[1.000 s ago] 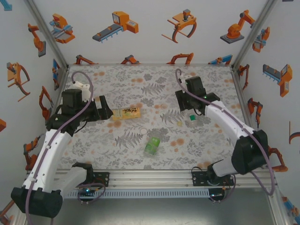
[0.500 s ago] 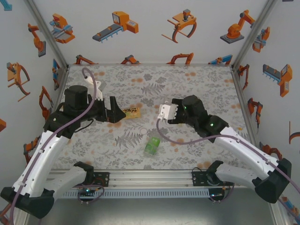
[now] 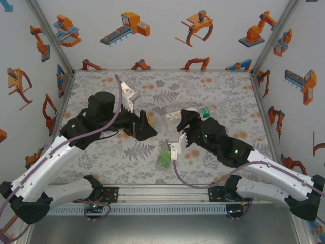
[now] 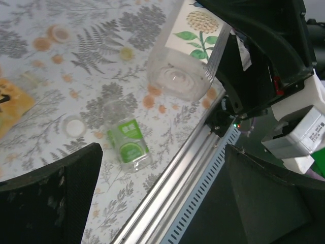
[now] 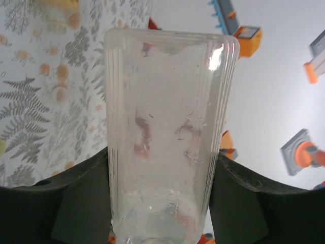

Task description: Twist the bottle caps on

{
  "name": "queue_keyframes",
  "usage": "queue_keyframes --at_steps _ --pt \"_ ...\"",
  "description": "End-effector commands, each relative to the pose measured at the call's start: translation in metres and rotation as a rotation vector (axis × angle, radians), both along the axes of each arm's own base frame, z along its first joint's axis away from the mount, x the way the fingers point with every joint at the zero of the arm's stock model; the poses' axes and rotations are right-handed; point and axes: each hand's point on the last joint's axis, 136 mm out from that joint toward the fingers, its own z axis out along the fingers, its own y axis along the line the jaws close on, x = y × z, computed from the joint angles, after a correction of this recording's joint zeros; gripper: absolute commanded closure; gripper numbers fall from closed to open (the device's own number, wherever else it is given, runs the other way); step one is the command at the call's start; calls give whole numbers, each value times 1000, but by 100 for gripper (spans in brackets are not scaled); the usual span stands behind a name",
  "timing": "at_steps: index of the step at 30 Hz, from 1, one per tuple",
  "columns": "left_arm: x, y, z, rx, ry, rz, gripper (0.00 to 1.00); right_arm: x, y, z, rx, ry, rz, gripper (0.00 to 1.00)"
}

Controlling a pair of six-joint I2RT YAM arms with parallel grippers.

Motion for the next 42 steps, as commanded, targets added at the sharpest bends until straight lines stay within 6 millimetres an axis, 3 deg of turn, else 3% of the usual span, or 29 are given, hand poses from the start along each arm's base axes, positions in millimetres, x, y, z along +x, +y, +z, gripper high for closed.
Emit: queue_keyframes --at_steps 1,8,18,23,26,30,34,35,37,38,42 --pt "-11 -15 15 -71 -74 -47 2 -13 8 15 2 -96 57 99" --pt "-14 -25 14 -24 -133 -66 3 -29 20 15 -49 -118 111 100" --pt "-14 -49 -5 49 -56 -160 1 -34 36 23 -92 -159 148 100" --pt "-25 -58 -11 43 -15 -227 7 -40 40 29 -93 -181 167 100" --pt "-26 -57 -12 46 -11 -224 20 -41 42 30 -98 -189 172 100" --pt "-25 -53 -9 44 -36 -211 45 -43 41 30 -106 -193 174 98" --pt "-24 -47 -8 44 -56 -188 59 -43 36 33 -111 -198 158 62" --pt "-23 -45 -9 45 -60 -180 61 -41 33 33 -116 -199 149 57" --pt "-21 -41 -11 53 -70 -152 63 -41 29 36 -115 -203 136 35" --pt "-20 -38 -12 59 -75 -138 64 -41 27 39 -107 -206 130 30" --pt "-15 -30 -12 63 -100 -91 67 -38 18 42 -80 -195 86 29"
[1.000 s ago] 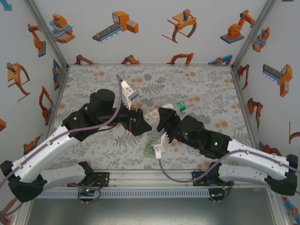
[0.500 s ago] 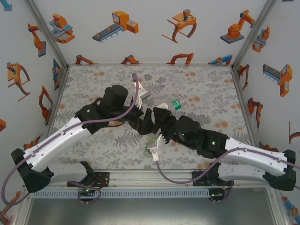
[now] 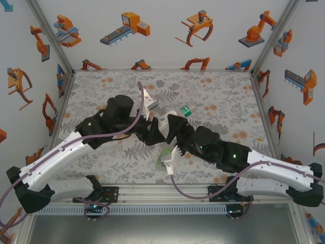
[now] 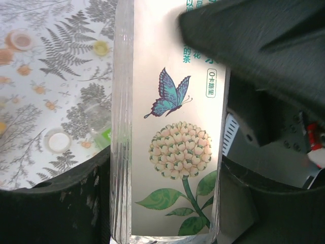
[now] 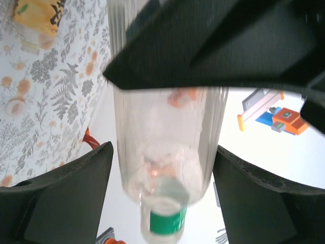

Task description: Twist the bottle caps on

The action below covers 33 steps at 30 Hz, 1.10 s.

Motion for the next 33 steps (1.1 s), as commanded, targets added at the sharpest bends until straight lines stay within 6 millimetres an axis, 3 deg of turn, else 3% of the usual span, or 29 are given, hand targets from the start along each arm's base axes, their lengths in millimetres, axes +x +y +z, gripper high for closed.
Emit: queue_keyframes --at_steps 1,5,10,15,22,27,33 --pt "6 11 7 -13 -48 59 67 6 -14 19 67 2 -72 29" --pt "11 21 12 -31 -87 112 69 13 -21 31 255 149 -180 29" --pt "17 31 18 -56 -136 172 70 30 -37 48 659 484 -415 28" --pt "18 34 24 -82 -167 187 71 36 -56 58 1172 915 -568 27" --pt "18 33 30 -122 -209 178 71 38 -52 67 1750 1537 -633 30" --pt "18 31 34 -136 -230 171 71 34 -40 80 1940 1852 -617 23" --pt "13 26 40 -170 -239 129 72 40 -38 100 2087 1950 -533 21"
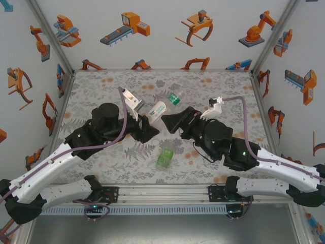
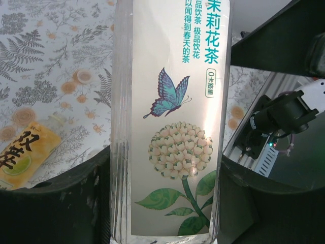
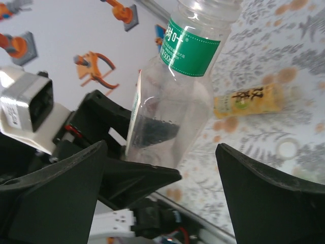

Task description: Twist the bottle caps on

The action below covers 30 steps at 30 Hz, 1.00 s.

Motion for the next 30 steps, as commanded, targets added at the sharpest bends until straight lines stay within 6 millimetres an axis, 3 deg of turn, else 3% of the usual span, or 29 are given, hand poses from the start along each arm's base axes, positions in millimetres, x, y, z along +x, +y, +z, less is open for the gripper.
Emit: queue_keyframes --at_steps 1,12,20,26,30 --pt "-6 -3 18 -60 -59 -44 72 4 0 28 198 58 -34 21" --pt "-17 -11 31 -133 -74 -113 73 29 4 27 187 87 -85 27" --pt "-17 -12 31 -138 -79 -117 73 48 14 8 118 158 -72 33" --pt "-5 -4 27 -106 -80 -37 74 52 4 -4 79 178 -116 34" --pt "-5 -7 24 -103 -72 -45 73 52 4 -1 85 175 -109 44"
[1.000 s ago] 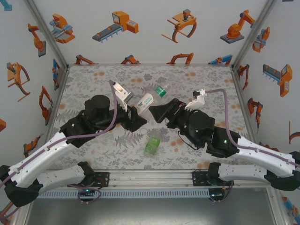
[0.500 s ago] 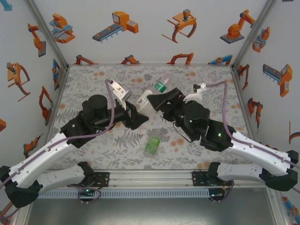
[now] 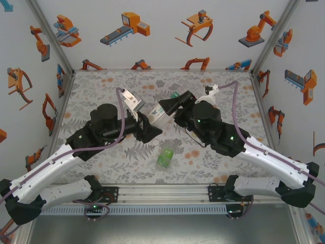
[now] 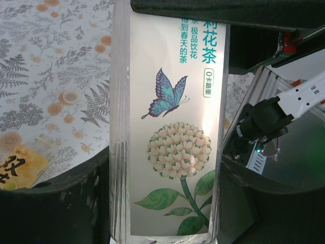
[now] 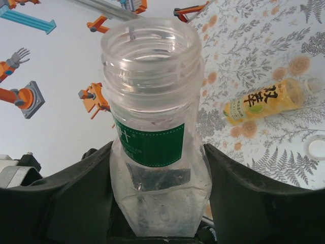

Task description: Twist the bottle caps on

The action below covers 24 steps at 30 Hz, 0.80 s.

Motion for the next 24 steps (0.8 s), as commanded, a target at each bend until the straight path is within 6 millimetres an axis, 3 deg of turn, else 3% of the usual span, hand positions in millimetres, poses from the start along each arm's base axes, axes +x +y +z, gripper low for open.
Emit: queue_keyframes --at_steps 1,3,6,8,12,15,21,24 --pt "0 0 12 -31 -32 1 72 0 -6 8 8 4 -8 47" --pt "-1 -1 13 -33 -29 -5 64 -1 -3 12 5 -7 8 53" --pt "-1 -4 16 -38 -29 -16 31 -2 3 20 -31 -55 44 58" --pt "-3 -4 20 -34 -27 -26 17 -5 10 29 -60 -128 98 61" --pt "-11 -6 26 -21 -27 -75 9 -23 27 57 -95 -365 250 66" --pt "-22 -7 35 -46 -32 -132 6 -39 25 77 -123 -546 311 71" --pt "-57 -9 54 -126 -47 -311 5 -106 23 112 -141 -993 535 81" --pt "-67 -9 65 -172 -68 -365 6 -132 25 121 -128 -1101 651 85"
